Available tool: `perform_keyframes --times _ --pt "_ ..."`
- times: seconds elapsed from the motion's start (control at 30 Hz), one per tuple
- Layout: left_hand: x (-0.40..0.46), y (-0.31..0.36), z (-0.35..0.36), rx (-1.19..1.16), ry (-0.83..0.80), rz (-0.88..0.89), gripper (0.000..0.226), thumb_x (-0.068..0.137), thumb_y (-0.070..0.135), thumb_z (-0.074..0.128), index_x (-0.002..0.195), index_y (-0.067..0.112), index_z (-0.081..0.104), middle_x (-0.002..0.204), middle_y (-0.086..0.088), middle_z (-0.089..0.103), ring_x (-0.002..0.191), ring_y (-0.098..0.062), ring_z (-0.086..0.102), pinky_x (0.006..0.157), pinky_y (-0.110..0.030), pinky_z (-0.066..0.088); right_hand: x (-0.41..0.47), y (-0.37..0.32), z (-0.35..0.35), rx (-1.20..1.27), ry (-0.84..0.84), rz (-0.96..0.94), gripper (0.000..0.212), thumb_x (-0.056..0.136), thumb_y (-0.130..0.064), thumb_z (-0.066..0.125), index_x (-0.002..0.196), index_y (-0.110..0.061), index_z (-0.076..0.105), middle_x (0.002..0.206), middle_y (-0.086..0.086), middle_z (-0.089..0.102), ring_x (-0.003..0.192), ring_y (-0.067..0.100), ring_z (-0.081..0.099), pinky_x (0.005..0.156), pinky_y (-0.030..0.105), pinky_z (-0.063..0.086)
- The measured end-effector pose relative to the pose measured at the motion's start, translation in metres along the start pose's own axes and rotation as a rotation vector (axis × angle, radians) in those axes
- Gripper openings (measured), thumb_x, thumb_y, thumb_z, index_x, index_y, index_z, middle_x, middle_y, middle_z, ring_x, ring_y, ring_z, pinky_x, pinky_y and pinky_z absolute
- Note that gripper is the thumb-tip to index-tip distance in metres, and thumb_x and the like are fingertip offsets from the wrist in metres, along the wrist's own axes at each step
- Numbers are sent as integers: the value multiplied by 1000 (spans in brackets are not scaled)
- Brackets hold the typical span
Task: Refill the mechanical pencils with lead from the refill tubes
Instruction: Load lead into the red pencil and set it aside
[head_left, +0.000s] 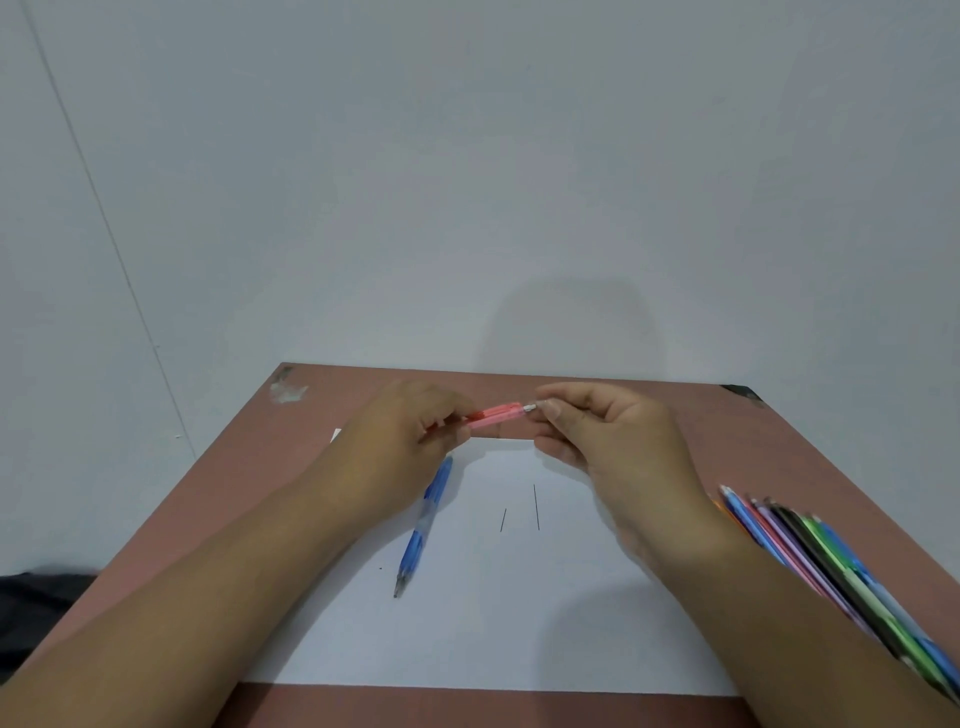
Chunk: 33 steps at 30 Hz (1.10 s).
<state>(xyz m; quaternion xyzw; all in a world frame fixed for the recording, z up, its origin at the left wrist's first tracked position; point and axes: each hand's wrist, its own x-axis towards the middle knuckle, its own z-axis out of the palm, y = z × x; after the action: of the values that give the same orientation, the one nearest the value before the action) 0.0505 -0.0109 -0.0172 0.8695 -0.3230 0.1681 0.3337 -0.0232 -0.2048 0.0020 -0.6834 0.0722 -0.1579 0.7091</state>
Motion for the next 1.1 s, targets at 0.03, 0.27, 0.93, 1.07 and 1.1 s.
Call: perform_keyframes --times 0.03,0.27,0.93,1.07,1.1 --pt "0 1 0 -5 -2 -4 15 95 15 66 103 24 76 82 20 62 94 2 51 69 -8 38 0 0 0 15 1 5 18 96 -1 65 94 -13 77 89 7 79 88 15 76 80 27 58" --pt "0 -1 -1 0 4 42 12 95 17 67 100 24 75 81 13 64 88 -6 53 69 -23 46 1 -1 -2 55 5 -10 16 96 -1 65 100 -9 77 91 8 79 89 16 76 82 27 58" --pt "-5 13 1 -184 25 139 30 96 23 62 118 40 72 94 23 71 92 0 62 78 -9 45 -6 -6 -1 54 -130 -18 14 99 -9 62 104 -7 75 94 8 79 93 15 75 89 30 57" --pt "-10 34 2 -425 -13 -82 31 90 24 73 117 40 72 83 21 72 72 2 63 70 -11 48 -7 -7 3 273 -152 46 20 101 -16 59 108 -1 70 104 18 76 101 25 74 95 36 57" --pt "-10 36 2 -481 -28 -155 26 89 26 73 114 35 75 80 15 73 67 1 63 68 -11 48 -5 -8 2 368 -110 65 20 102 -17 58 108 -1 68 106 19 76 103 27 74 94 38 57"
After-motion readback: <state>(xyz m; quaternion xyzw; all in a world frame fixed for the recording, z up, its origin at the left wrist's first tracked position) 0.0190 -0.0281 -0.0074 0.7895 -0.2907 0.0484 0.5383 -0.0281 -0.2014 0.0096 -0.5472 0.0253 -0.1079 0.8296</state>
